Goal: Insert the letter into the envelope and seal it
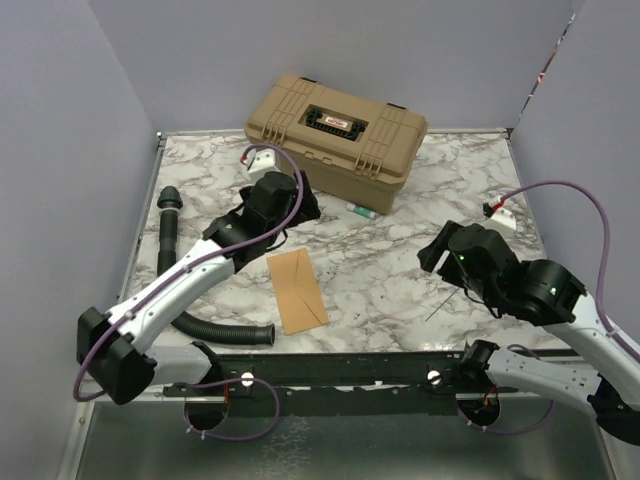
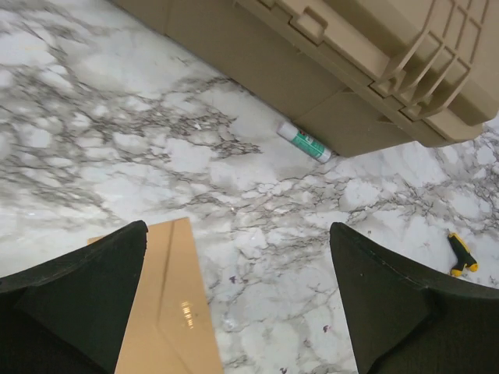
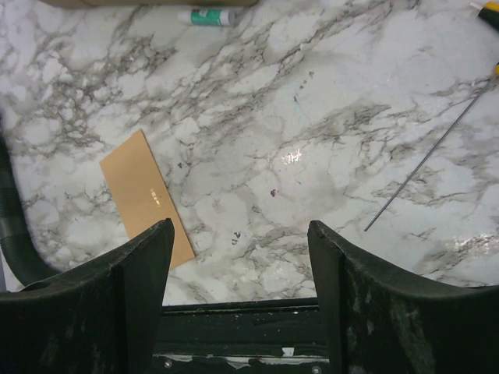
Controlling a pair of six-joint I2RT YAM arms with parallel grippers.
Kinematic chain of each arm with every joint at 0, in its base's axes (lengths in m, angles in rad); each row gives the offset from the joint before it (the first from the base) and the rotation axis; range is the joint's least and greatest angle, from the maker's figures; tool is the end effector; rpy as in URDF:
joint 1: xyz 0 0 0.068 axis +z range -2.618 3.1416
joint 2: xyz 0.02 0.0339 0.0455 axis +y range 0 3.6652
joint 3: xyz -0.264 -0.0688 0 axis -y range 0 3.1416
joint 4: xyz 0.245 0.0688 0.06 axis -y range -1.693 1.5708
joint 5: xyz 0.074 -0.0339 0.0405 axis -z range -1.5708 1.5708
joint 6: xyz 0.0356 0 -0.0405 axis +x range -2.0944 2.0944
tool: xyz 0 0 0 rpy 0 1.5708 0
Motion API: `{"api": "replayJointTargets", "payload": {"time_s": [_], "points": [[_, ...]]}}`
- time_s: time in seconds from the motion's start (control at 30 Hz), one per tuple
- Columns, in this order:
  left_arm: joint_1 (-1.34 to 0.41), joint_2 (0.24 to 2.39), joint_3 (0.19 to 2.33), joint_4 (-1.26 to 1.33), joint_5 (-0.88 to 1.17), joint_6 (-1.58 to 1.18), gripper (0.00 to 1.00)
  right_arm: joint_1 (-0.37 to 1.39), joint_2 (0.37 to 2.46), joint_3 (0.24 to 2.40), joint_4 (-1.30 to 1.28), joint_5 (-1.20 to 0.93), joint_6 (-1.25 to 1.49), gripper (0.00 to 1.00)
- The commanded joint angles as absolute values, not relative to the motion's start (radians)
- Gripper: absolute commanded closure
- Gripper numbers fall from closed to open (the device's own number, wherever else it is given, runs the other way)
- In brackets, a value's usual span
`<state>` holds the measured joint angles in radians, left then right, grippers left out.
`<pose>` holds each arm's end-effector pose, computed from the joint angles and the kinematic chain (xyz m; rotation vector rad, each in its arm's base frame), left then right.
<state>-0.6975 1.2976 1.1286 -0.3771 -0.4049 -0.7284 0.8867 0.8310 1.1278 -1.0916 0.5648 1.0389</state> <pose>0.2325 -0.1765 0.3302 -0.2729 2.0810 -0.4433 0.0980 0.0900 0.3632 0.4330 2.2025 0.3783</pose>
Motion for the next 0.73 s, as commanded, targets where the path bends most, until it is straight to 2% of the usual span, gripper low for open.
{"api": "replayJointTargets", "payload": {"time_s": [0.0, 0.17, 0.33, 0.7], "points": [[-0.692, 1.111, 1.248, -0.672, -0.525, -0.568, 0.01, 0.89, 0.822, 1.269, -1.252, 0.682, 1.02, 0.27], [-0.692, 0.882, 1.335, -0.767, -0.591, -0.461, 0.01, 0.89, 0.779, 1.383, -1.307, 0.76, 0.969, 0.27], [-0.693, 0.721, 1.378, -0.842, -0.618, -0.393, 0.01, 0.89, 0.734, 1.408, -1.266, 0.779, 0.896, 0.27], [-0.693, 0.673, 1.361, -0.921, -0.739, -0.381, 0.01, 0.891, 0.782, 1.419, -1.2, 0.784, 0.825, 0.26]]}}
